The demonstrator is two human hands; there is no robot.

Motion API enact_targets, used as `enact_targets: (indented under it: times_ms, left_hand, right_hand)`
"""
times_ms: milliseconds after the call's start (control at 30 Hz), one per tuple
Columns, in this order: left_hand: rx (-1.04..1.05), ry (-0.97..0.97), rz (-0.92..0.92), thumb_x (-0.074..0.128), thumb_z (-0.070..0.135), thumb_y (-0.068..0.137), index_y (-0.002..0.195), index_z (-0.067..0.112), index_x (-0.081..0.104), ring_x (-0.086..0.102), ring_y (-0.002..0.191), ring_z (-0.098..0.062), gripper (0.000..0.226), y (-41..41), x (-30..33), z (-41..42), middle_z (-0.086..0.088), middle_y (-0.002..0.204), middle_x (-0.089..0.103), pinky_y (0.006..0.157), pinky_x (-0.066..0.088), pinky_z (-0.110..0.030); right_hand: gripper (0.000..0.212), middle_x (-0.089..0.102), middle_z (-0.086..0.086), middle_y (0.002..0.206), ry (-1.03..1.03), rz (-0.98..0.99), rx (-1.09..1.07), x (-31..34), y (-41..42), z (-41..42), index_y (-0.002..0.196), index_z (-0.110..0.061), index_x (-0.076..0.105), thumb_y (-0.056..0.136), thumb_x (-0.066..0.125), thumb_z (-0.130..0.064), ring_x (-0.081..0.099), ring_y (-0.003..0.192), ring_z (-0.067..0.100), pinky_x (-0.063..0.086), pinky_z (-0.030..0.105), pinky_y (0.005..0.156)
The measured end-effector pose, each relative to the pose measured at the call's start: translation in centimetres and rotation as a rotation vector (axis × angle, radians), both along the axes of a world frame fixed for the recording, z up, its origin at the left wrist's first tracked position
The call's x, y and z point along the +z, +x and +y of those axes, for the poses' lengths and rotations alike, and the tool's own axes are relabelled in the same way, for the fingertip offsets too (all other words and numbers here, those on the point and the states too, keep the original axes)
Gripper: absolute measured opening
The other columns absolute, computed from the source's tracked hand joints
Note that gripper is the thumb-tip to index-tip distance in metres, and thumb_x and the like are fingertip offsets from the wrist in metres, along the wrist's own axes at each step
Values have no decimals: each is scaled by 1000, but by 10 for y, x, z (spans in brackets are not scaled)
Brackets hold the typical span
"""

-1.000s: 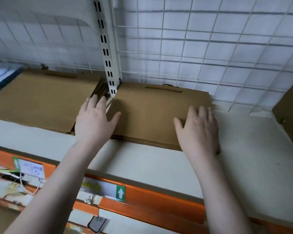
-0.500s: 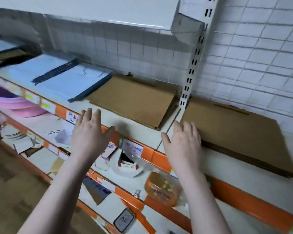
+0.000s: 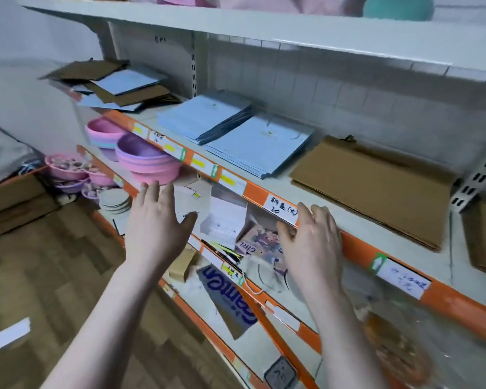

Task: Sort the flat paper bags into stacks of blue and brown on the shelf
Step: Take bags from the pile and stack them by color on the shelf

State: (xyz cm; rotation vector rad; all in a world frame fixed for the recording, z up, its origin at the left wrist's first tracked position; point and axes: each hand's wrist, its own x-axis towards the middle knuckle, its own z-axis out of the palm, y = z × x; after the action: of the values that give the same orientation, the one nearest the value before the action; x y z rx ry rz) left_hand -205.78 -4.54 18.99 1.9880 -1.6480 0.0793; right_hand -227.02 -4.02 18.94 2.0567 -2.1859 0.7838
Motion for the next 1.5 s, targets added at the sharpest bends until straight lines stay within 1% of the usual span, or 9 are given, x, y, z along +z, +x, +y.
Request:
enact_targets:
  times_ms: [200,367,500,600,733,900,1033,1233,1500]
  left_hand:
    - [28,3,40,64,33,85,140,1,38,20,141,-34,68,54,-7,-44,-21,149,31,115,13,-39]
    - [82,-29,-14,66,30,84,138,-1,41,23,140,-37,67,115,-5,-111,-23,146,35,114,17,-42]
    - [126,-43,-54,70,27,82,135,-4,43,27,137,-40,67,164,4,-182,-28,142,38,113,19,-45]
    - [144,-7,-69,66,31,84,140,0,39,22,140,-37,70,196,11,-228,-24,147,33,115,15,-41]
    - [174,-9,-59,65,35,85,142,7,38,21,141,-35,69,239,15,-276,-20,149,33,116,16,-42]
    - [223,17,5,62,36,86,142,5,36,16,143,-33,69,295,13,-323,-19,151,28,116,13,-41]
    - [194,4,28,59,36,89,144,4,33,12,145,-30,69,345,11,-359,-19,153,24,116,10,-39]
    - [159,-8,33,61,33,88,140,3,38,24,139,-37,64,451,8,-415,-22,146,35,114,16,-42]
    - [76,-26,71,63,32,87,138,0,41,22,140,-35,64,605,25,-501,-22,148,33,113,18,-41]
  right_hand:
    - [56,41,15,142,10,31,51,4,58,-56,142,-10,39,96,46,-40,31,136,28,25,38,112]
    - [53,49,21,132,-39,-56,93,-4,119,-135,134,-4,49,91,55,-36,38,129,36,31,44,108]
    - [55,46,21,135,-13,-74,136,-3,169,-213,137,-4,46,93,53,-36,34,132,35,26,41,110]
    - [53,51,23,128,-11,-103,144,1,204,-265,132,-2,50,89,58,-33,39,127,38,30,44,108]
    - [55,49,19,131,14,-97,172,11,249,-323,136,-4,46,91,55,-34,35,130,36,29,43,108]
    - [56,49,23,132,20,-98,224,11,310,-372,135,-2,47,90,57,-32,37,129,38,27,44,108]
    - [56,47,22,134,40,-61,214,7,361,-407,137,-4,45,91,56,-34,36,130,36,27,42,109]
    - [55,46,20,136,4,-16,155,6,460,-459,137,-5,44,92,52,-36,36,131,34,28,42,109]
    - [50,53,19,123,3,-31,51,27,607,-528,129,-4,52,89,58,-34,43,121,34,32,42,100]
